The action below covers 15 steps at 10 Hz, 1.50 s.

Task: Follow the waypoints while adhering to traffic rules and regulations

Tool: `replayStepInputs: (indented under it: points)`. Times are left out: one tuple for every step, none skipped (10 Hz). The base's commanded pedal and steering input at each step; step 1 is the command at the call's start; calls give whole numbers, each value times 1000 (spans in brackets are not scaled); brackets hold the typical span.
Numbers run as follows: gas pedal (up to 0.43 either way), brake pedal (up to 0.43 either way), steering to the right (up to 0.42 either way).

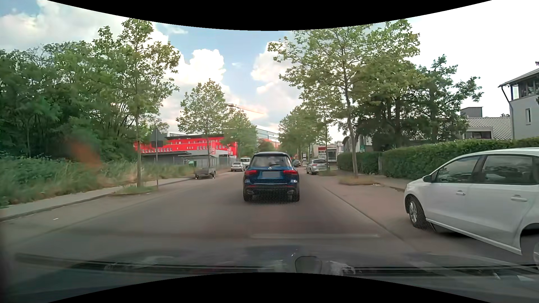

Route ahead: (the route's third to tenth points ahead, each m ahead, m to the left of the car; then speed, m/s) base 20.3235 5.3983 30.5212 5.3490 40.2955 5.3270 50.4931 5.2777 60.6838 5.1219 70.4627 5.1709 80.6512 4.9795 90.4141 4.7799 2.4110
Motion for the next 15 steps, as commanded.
replayStepInputs:
  points:
    - [0,0,0]
    - [0,0,0]
    - [0,0,0]
    - [0,0,0]
    - [0,0,0]
    - [0,0,0]
    - [0,0,0]
    - [0,0,0]
    - [0,0,0]
    - [0,0,0]
    - [0,0,0]
    - [0,0,0]
    - [0,0,0]
    - [0,0,0]
    - [0,0,0]
